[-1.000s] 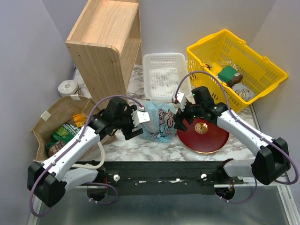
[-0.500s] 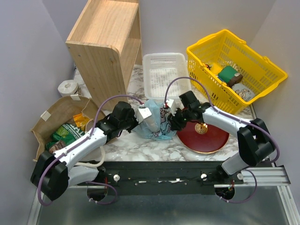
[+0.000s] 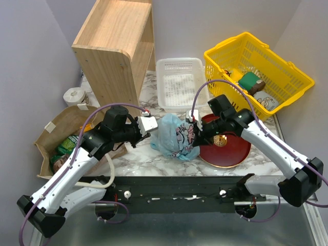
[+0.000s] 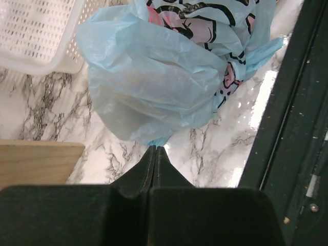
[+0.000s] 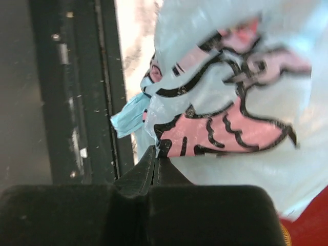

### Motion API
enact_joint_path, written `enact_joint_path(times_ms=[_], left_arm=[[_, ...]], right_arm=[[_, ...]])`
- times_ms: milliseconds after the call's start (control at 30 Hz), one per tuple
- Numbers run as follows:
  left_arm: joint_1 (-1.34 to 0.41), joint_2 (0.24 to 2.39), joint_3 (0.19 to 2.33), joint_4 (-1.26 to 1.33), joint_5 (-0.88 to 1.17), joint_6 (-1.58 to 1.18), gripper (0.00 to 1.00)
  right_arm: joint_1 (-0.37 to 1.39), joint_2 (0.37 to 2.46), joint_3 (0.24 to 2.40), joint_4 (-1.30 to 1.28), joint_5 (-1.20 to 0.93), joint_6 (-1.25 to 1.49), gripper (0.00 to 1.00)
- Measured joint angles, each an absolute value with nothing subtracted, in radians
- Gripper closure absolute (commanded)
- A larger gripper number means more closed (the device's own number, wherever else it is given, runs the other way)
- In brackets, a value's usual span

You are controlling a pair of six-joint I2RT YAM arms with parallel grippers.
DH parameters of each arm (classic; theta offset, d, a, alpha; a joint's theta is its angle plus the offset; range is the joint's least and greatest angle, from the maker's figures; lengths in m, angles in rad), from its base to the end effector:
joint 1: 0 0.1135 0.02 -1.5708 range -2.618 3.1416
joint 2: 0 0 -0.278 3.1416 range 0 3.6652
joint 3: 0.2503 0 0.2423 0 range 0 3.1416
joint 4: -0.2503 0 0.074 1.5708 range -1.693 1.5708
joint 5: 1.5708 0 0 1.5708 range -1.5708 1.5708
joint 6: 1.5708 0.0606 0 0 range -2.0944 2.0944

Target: Untie the knot of the grocery bags and take out the mixed food

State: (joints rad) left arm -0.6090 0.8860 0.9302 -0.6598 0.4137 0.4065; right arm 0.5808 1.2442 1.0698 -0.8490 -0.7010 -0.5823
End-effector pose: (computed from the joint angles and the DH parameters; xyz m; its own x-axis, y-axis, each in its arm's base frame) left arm 0.1351 -0.1240 0.3244 -0.1215 0.5261 -0.8417 0.9156 0.3868 0.1096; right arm 0.1750 0.1616 0.2924 -0.2113 -0.6414 -0.7376 -0.9772 0.1221 0.1737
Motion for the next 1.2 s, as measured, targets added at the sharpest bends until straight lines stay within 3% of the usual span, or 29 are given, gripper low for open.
enact_joint_path(times_ms=[133, 167, 233, 267, 367, 500, 667, 733, 767, 833, 900, 1200], left_arm=[[-0.609, 0.911, 1.028, -0.714, 0.451, 0.400, 1.00], [-0.609, 0.930, 1.040, -0.707, 0.451, 0.392, 0.92], [-0.609, 0.968, 1.031, -0.674, 0.441, 0.376, 0.62], [-0.609, 0.986, 1.018, -0.655, 0.428, 0.374, 0.50], [-0.608, 1.094, 0.952, -0.604, 0.349, 0.357, 0.34], [-0.603, 1.174, 0.911, -0.604, 0.258, 0.344, 0.29], [-0.603, 1.084, 1.017, -0.613, 0.251, 0.352, 0.28], [-0.603, 1.034, 1.049, -0.603, 0.282, 0.372, 0.27], [-0.603, 1.014, 1.052, -0.600, 0.298, 0.380, 0.25], [-0.603, 0.988, 1.039, -0.597, 0.330, 0.399, 0.21], [-0.603, 0.981, 1.006, -0.585, 0.355, 0.410, 0.08], [-0.604, 1.185, 0.908, -0.470, 0.394, 0.444, 0.07]], right_arm=[[0.579, 1.294, 1.218, -1.001, -0.756, -0.665, 0.99], [0.577, 1.325, 1.254, -1.021, -0.772, -0.675, 0.91], [0.569, 1.402, 1.307, -1.035, -0.799, -0.674, 0.76], [0.561, 1.452, 1.325, -1.037, -0.814, -0.667, 0.60], [0.537, 1.599, 1.341, -1.028, -0.827, -0.633, 0.43], [0.495, 1.718, 1.355, -1.028, -0.801, -0.590, 0.26], [0.420, 1.680, 1.474, -1.011, -0.784, -0.542, 0.20], [0.404, 1.604, 1.490, -0.984, -0.757, -0.546, 0.10], [0.402, 1.569, 1.489, -0.981, -0.745, -0.548, 0.01], [0.405, 1.473, 1.472, -0.965, -0.726, -0.572, 0.00], [0.407, 1.371, 1.418, -0.928, -0.719, -0.604, 0.01], [0.563, 0.950, 0.823, -0.614, -0.581, -0.778, 0.02]])
